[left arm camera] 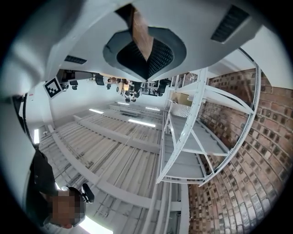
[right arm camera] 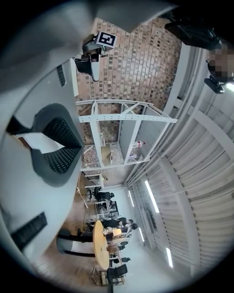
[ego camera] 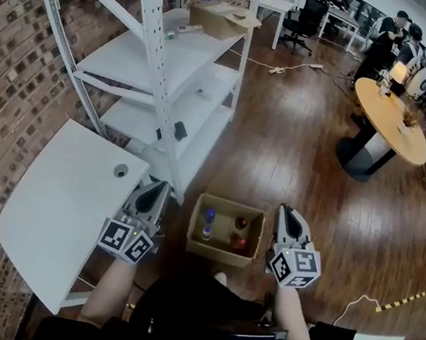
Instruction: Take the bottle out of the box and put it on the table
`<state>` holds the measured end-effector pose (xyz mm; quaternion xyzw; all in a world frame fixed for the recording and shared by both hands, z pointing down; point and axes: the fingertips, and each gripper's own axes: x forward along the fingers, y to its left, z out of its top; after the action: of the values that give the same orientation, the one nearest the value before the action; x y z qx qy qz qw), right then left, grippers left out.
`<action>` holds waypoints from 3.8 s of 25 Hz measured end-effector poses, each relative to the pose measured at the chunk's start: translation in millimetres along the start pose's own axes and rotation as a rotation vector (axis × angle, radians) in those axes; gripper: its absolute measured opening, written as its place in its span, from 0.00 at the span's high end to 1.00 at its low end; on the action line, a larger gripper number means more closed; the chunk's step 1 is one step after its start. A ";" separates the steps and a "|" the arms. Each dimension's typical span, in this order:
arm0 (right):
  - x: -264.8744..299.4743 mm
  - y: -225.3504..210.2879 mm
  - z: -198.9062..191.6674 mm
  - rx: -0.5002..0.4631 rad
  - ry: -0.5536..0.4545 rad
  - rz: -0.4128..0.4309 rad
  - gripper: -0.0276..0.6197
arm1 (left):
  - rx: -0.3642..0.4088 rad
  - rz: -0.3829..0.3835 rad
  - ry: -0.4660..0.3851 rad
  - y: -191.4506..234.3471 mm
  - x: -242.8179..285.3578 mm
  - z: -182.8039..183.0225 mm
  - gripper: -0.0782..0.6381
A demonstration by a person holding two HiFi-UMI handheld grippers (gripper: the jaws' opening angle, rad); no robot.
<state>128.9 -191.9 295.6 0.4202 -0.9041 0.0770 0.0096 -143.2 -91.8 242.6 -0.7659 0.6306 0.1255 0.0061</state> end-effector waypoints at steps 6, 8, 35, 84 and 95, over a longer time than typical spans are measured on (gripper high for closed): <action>22.8 -45.1 11.5 -0.001 -0.016 0.032 0.95 | 0.010 0.013 -0.007 -21.5 49.2 -14.3 0.89; 27.7 -57.4 13.6 -0.001 -0.017 0.041 0.95 | 0.014 0.007 -0.002 -31.5 63.9 -20.7 0.89; 52.7 -75.9 0.6 -0.040 0.059 0.023 0.95 | 0.016 -0.058 0.116 -42.1 126.9 -56.9 0.89; 106.3 -71.9 -277.6 -0.018 0.538 0.080 0.95 | -0.062 -0.176 0.568 -27.7 129.2 -325.6 0.89; 151.6 -116.8 -390.0 -0.024 0.410 -0.036 0.95 | -0.006 -0.315 0.492 -18.6 130.0 -474.4 0.88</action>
<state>101.4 -323.6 708.6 0.4117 -0.8764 0.1500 0.1998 -15.1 -292.8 673.3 -0.8618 0.4861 -0.0645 -0.1297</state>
